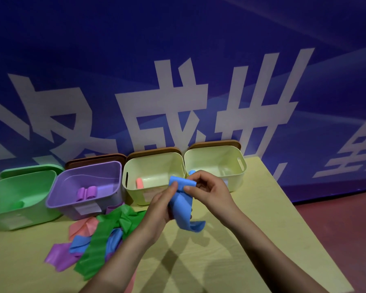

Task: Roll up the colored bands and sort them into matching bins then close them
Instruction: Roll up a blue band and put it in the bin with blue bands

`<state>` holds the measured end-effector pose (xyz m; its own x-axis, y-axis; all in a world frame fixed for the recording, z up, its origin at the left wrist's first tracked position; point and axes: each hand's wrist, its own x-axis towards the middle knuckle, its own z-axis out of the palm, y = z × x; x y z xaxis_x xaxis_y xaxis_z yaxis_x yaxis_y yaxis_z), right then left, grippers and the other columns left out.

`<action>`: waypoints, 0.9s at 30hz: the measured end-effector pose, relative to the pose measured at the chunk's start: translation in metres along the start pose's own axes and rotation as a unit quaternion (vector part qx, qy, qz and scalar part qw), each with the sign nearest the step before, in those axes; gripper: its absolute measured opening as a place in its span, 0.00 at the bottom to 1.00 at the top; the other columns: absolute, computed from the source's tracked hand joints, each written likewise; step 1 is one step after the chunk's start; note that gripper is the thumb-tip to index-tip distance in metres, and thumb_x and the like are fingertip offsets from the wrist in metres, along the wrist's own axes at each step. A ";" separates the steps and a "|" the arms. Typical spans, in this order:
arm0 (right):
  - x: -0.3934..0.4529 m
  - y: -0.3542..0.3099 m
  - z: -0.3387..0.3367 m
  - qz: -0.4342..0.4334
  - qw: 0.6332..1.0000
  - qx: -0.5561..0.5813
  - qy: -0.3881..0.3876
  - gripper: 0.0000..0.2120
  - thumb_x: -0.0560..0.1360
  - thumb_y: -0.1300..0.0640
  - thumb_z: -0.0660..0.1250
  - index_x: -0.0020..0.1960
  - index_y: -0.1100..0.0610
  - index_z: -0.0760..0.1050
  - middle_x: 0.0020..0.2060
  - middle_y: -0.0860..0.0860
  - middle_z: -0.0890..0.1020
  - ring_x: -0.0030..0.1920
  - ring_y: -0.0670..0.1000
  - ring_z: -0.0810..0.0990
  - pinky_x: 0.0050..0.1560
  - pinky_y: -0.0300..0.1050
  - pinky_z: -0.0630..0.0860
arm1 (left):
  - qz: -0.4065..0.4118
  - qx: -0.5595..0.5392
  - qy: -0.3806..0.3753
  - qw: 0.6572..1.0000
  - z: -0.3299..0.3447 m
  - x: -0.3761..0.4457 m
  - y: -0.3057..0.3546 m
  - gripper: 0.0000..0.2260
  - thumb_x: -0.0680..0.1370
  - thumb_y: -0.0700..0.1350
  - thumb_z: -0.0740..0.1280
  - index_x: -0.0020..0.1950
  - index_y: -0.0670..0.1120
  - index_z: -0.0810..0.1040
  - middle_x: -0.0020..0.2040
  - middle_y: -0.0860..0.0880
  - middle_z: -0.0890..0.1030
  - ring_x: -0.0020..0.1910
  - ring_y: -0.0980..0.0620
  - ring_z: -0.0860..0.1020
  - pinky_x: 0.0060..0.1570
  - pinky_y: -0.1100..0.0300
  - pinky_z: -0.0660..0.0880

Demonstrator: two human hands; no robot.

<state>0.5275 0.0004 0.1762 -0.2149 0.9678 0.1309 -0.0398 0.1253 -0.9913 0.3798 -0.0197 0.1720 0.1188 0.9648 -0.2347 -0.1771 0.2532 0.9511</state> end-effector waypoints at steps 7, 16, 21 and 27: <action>0.003 0.001 0.000 -0.026 0.998 -0.036 0.043 0.06 0.72 0.68 0.70 0.42 0.58 0.78 0.38 0.52 0.79 0.39 0.47 0.75 0.42 0.42 0.72 | 0.030 0.033 0.030 0.999 -0.001 -0.006 -0.009 0.07 0.78 0.44 0.64 0.47 0.44 0.80 0.38 0.48 0.82 0.40 0.48 0.78 0.40 0.56 0.72; 0.006 0.011 -0.001 -0.216 0.933 -0.287 0.022 0.08 0.72 0.61 0.68 0.50 0.57 0.82 0.42 0.46 0.76 0.42 0.43 0.75 0.43 0.40 0.75 | 0.022 0.027 0.098 0.995 -0.004 -0.002 -0.012 0.11 0.81 0.42 0.58 0.46 0.47 0.79 0.38 0.51 0.80 0.40 0.52 0.75 0.40 0.56 0.68; 0.010 0.011 -0.006 -0.229 0.931 -0.281 0.040 0.09 0.72 0.61 0.70 0.52 0.56 0.84 0.43 0.48 0.78 0.43 0.42 0.76 0.45 0.39 0.76 | 0.012 0.005 0.071 0.997 -0.003 0.002 -0.009 0.12 0.80 0.48 0.59 0.54 0.48 0.81 0.53 0.42 0.82 0.51 0.48 0.78 0.49 0.51 0.70; 0.010 0.010 -0.014 -0.210 0.934 -0.290 0.003 0.10 0.71 0.62 0.70 0.51 0.54 0.84 0.43 0.48 0.79 0.42 0.44 0.78 0.45 0.39 0.75 | 0.003 0.003 0.052 0.999 0.002 0.003 -0.005 0.18 0.79 0.56 0.57 0.51 0.50 0.84 0.49 0.45 0.84 0.48 0.50 0.81 0.50 0.54 0.73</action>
<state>0.5385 0.0140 0.1675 -0.2939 0.8077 0.5112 0.4162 0.5896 -0.6922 0.3827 -0.0184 0.1670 0.0165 0.9683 -0.2491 -0.1725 0.2482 0.9532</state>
